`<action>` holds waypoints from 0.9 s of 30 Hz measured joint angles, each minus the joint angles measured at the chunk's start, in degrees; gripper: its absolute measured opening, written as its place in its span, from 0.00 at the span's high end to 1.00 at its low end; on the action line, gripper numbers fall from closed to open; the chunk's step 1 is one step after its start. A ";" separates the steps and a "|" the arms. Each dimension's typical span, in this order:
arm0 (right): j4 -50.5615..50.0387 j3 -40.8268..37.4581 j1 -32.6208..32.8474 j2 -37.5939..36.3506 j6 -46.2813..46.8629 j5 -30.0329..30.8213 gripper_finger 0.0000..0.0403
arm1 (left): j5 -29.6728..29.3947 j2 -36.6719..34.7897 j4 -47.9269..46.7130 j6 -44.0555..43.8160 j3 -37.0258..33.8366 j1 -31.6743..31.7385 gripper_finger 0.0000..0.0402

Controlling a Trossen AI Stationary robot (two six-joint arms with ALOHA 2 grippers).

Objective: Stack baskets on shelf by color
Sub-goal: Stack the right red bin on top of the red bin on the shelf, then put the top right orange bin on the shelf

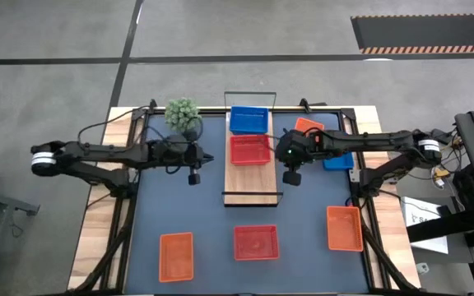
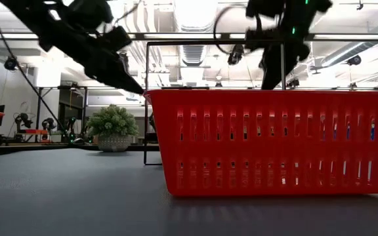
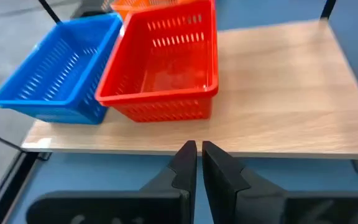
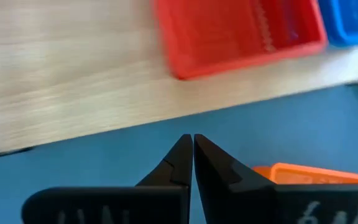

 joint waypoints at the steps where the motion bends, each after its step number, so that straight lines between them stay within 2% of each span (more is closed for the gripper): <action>1: 1.71 -1.50 -1.29 -0.15 -0.14 -0.02 0.98 | 0.01 1.87 0.04 0.03 0.83 0.00 0.98; 6: 9.16 -5.61 -5.77 1.05 -1.09 -0.47 0.98 | -0.05 9.93 0.08 1.94 5.01 0.12 0.98; 12: 13.96 -5.26 -6.51 4.64 -3.01 -3.77 0.98 | -0.39 15.70 1.36 2.00 8.53 1.36 0.98; 20: 13.92 -1.17 -5.93 7.78 -3.04 -5.21 0.98 | -0.44 17.92 2.16 1.93 9.38 1.55 0.98; 27: 13.27 -0.89 -5.88 7.81 -2.49 -5.00 0.98 | -0.49 17.11 2.54 1.54 9.00 1.77 0.98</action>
